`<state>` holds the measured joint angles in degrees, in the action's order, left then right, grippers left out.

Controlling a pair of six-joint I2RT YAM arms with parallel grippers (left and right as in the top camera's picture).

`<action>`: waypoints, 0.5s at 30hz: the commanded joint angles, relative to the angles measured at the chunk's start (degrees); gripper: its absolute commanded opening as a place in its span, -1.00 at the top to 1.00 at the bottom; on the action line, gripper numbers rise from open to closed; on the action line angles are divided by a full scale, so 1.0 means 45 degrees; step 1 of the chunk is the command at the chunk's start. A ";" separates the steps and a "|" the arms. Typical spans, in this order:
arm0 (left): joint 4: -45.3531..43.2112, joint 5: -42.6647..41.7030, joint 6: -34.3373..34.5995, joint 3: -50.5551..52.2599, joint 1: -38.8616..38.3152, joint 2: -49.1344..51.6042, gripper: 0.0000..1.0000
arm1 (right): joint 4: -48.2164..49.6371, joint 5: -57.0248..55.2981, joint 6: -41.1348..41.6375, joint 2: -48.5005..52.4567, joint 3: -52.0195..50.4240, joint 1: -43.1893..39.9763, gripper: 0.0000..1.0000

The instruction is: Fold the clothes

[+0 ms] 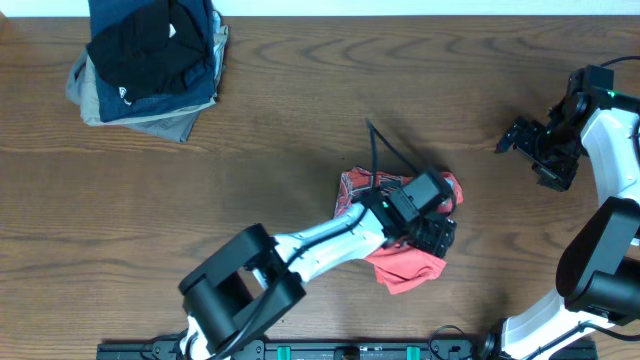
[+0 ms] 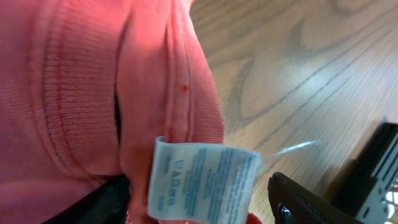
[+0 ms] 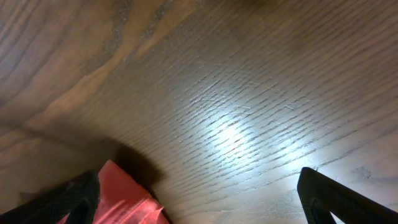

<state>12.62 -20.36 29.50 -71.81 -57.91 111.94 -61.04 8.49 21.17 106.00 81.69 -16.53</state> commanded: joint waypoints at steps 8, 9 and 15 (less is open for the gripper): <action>0.0063 0.0053 -0.0408 -0.0005 -0.0282 0.0976 -0.43 | -0.0015 -0.0034 -0.0194 -0.0121 0.0165 0.0010 -0.99; 0.0078 0.0049 -0.0408 -0.0039 -0.0277 0.0894 -0.43 | -0.0015 -0.0034 -0.0194 -0.0121 0.0165 0.0010 -0.99; 0.0763 0.0015 -0.0408 -0.0243 -0.0253 -0.0486 -0.43 | -0.0015 -0.0034 -0.0194 -0.0121 0.0165 0.0010 -0.99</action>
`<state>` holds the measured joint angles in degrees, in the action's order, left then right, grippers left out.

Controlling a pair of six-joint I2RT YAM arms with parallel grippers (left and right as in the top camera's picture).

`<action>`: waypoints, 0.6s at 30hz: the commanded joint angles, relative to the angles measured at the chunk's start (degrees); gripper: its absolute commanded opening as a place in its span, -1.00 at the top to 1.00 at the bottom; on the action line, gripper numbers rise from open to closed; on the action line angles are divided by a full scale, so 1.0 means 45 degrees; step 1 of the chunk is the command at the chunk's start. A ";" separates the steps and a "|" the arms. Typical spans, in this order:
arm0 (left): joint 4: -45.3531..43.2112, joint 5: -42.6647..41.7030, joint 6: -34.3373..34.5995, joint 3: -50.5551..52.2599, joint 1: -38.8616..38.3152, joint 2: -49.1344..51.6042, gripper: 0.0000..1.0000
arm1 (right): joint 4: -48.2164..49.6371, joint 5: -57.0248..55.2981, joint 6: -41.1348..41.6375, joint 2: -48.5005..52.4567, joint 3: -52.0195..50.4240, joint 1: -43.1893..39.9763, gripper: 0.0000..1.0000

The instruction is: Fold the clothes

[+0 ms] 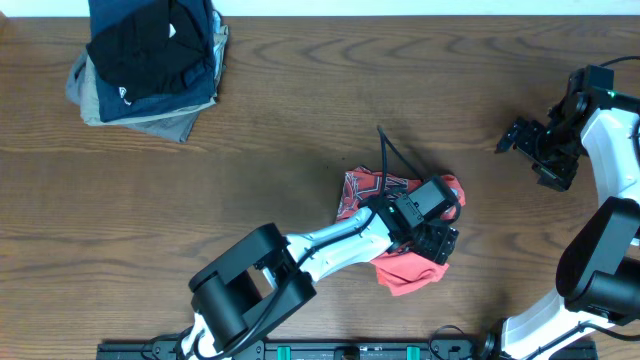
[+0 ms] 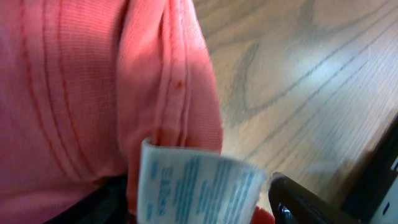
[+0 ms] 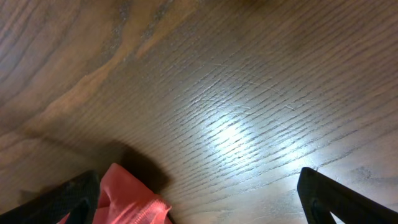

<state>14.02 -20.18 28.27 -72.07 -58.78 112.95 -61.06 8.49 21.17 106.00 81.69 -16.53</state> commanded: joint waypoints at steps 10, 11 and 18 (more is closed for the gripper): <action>0.1258 0.0685 -0.0194 -0.0204 0.0000 -0.2662 -0.07 | -0.0005 -0.0034 -0.0194 -0.0121 0.0165 0.0010 -0.99; 0.1253 0.0704 -0.0189 -0.0204 -0.0005 -0.2531 0.30 | -0.0010 -0.0034 -0.0194 -0.0121 0.0165 0.0010 -0.99; 0.1185 0.1666 -0.0185 -0.0204 0.0000 -0.1617 0.88 | -0.0010 -0.0034 -0.0194 -0.0121 0.0165 0.0010 -0.98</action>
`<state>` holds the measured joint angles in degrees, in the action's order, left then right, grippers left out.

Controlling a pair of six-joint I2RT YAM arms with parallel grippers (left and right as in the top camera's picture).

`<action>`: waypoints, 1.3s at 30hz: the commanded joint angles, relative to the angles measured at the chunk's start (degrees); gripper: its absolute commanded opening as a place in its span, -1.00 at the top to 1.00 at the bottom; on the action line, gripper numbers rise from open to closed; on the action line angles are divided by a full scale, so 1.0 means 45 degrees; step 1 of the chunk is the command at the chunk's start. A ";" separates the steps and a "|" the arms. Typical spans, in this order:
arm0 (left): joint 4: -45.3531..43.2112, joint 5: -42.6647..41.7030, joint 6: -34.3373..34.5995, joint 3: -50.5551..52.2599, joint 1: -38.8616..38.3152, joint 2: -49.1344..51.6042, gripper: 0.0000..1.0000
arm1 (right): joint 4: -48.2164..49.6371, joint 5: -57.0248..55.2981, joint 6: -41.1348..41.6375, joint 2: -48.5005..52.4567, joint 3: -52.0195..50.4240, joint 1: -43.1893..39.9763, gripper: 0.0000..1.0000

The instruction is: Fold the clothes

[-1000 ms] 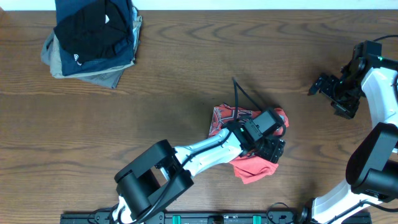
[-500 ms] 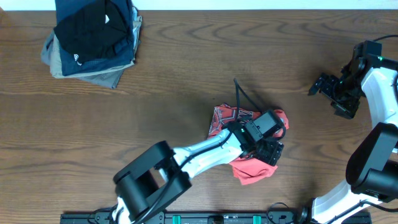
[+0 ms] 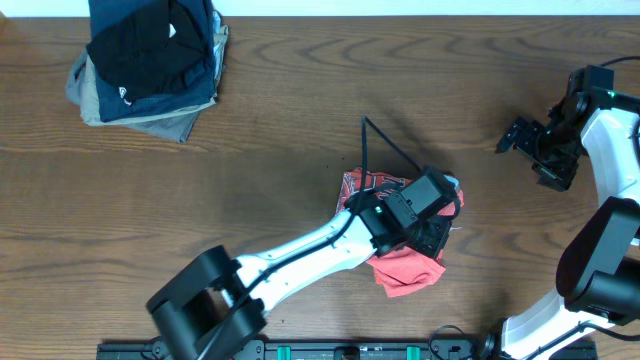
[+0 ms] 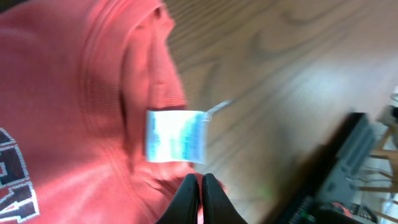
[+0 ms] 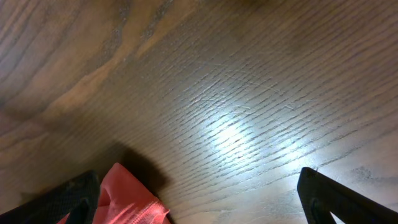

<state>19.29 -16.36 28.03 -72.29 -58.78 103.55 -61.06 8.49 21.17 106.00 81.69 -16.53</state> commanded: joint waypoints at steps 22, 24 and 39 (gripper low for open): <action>-0.2259 0.0646 -0.0559 -0.0160 0.0000 0.2691 0.88 | -0.0010 -0.0034 -0.0194 -0.0121 0.0165 0.0010 -0.98; -0.2098 0.0651 -0.0559 -0.0170 0.0000 0.2395 0.88 | -0.0010 -0.0034 -0.0194 -0.0121 0.0165 0.0010 -0.99; 0.1739 0.1384 -0.1273 -0.0175 0.2433 -0.2579 -0.61 | -0.0010 -0.0034 -0.0194 -0.0121 0.0165 0.0010 -0.99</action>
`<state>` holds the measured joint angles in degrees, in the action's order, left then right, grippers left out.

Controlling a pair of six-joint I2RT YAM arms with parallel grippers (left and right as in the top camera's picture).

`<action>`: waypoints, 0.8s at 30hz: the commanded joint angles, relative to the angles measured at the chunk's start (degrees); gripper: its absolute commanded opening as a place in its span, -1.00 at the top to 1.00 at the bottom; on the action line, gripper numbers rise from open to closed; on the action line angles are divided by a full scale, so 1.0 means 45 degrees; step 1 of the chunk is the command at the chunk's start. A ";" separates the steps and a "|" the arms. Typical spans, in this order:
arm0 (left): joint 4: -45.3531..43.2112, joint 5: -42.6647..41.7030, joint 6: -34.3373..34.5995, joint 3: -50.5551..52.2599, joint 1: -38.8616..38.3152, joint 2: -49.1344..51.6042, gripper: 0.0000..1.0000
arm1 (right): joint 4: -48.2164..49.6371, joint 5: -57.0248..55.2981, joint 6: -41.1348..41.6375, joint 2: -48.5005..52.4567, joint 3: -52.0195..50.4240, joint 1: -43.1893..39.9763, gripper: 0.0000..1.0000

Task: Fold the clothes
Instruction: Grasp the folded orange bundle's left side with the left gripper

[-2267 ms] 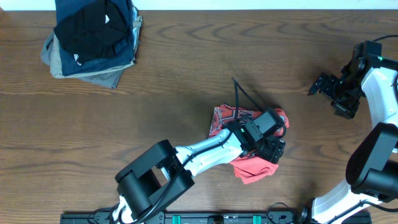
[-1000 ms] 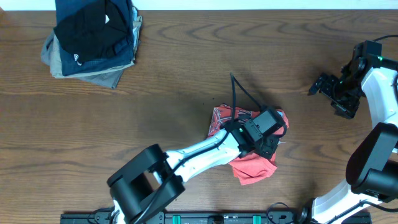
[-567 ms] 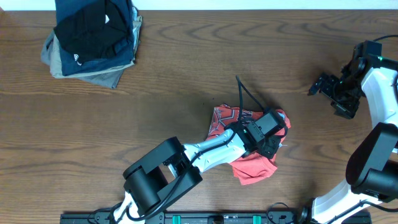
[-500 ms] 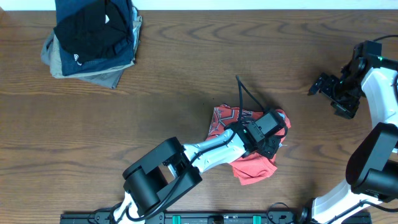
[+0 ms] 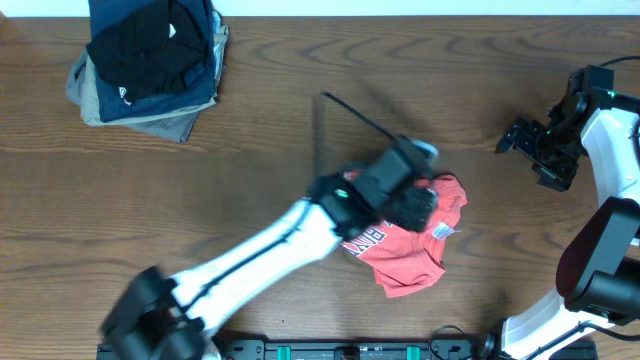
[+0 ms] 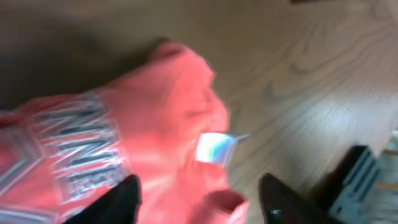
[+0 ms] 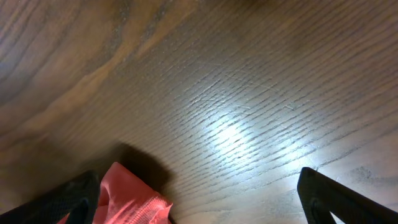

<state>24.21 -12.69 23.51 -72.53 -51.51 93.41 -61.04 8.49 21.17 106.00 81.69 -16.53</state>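
Observation:
A red shirt (image 5: 412,245) with a white printed logo lies crumpled at the table's middle right, its white care tag (image 5: 443,232) showing. My left gripper (image 5: 418,200) hovers over the shirt's upper edge, blurred by motion. In the left wrist view it (image 6: 202,200) is open, and the shirt (image 6: 143,137) and tag (image 6: 214,148) lie below the spread fingers. My right gripper (image 5: 520,140) is open at the far right, apart from the shirt. Its wrist view (image 7: 199,199) shows bare wood and a red cloth corner (image 7: 134,199).
A stack of folded dark clothes (image 5: 150,60) sits at the back left corner. The wooden table (image 5: 300,110) stretches between the stack and the shirt. The table's front edge carries a black rail (image 5: 350,350).
My left gripper was shut on the shirt's fabric near the tag. Now it is open, higher and further back left, and the shirt lies let go and more spread out. The right arm has not moved.
My left gripper stood open at the shirt's collar by the care tag, and stayed so half a second later. Then it was shut on that fabric. Now it is open above the shirt, which shows its printed side. The right gripper stayed open at the far right throughout.

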 commanded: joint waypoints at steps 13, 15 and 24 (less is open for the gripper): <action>0.4051 -0.1569 -0.3143 0.0024 0.6003 0.0544 -0.96 | -0.0015 -0.0034 -0.0194 -0.0121 0.0165 0.0010 -0.98; 0.4051 -0.2793 -0.3740 0.0155 0.6382 0.1044 -0.96 | -0.0015 -0.0034 -0.0194 -0.0121 0.0165 0.0010 -0.99; 0.4036 -0.7169 -0.6285 0.0233 0.6290 0.3502 -0.96 | -0.0015 -0.0034 -0.0194 -0.0121 0.0165 0.0010 -0.99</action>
<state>42.09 -35.29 1.28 -72.34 -22.68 106.59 -61.06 8.49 21.17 106.00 81.69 -16.53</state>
